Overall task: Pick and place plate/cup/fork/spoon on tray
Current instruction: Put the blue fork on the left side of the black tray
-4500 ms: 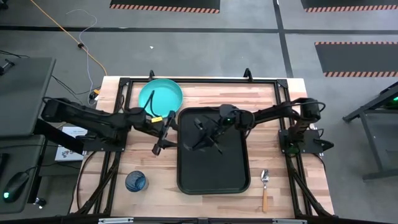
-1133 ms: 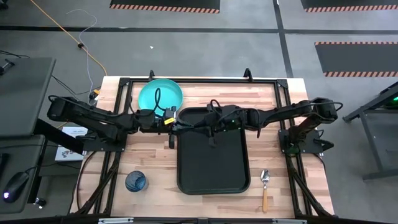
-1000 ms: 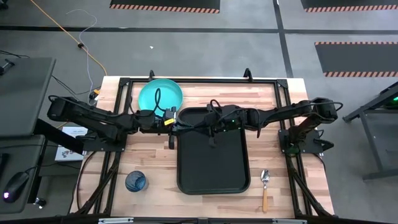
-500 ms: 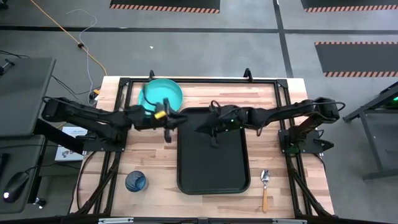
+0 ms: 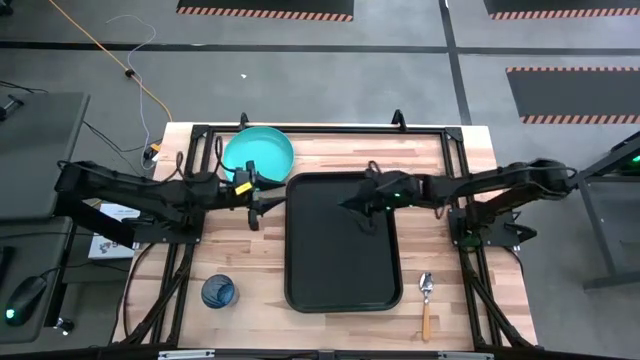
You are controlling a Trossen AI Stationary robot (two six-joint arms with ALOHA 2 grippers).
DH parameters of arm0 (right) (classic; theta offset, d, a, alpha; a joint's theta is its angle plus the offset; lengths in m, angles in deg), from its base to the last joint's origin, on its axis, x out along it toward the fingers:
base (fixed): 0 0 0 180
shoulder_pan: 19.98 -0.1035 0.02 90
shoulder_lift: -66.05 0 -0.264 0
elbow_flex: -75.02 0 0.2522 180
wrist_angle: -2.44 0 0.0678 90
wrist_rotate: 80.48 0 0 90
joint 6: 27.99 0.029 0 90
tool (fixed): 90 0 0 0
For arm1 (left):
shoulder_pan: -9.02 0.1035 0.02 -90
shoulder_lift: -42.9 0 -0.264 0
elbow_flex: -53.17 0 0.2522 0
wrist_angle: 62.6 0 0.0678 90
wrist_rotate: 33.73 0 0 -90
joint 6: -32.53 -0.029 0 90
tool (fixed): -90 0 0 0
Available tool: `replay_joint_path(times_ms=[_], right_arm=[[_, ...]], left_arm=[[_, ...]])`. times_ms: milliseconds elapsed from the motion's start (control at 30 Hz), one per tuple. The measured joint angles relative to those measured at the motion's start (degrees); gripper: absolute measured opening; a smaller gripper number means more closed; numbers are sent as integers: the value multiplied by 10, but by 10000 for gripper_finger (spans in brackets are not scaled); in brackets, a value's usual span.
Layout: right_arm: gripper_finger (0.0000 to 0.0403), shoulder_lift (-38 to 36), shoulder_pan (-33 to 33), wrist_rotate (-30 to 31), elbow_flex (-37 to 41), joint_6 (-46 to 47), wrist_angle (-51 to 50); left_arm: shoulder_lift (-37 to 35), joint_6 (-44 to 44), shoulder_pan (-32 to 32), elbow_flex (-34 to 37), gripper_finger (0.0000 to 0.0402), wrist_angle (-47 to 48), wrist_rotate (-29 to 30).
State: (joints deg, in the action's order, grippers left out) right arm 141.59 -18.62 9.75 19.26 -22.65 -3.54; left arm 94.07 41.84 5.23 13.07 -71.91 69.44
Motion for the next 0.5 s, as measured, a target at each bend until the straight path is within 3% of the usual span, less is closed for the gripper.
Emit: replay_joint_path(times_ms=[133,267,500], right_arm=[[0,-31,-2,-22,86,28,238],[0,-23,-1,-22,107,32,364],[0,37,-3,-37,25,-9,388]], left_arm=[[38,24,1,86,189,-180,0],[105,54,1,113,189,-288,0],[236,39,1,35,189,-308,-42]])
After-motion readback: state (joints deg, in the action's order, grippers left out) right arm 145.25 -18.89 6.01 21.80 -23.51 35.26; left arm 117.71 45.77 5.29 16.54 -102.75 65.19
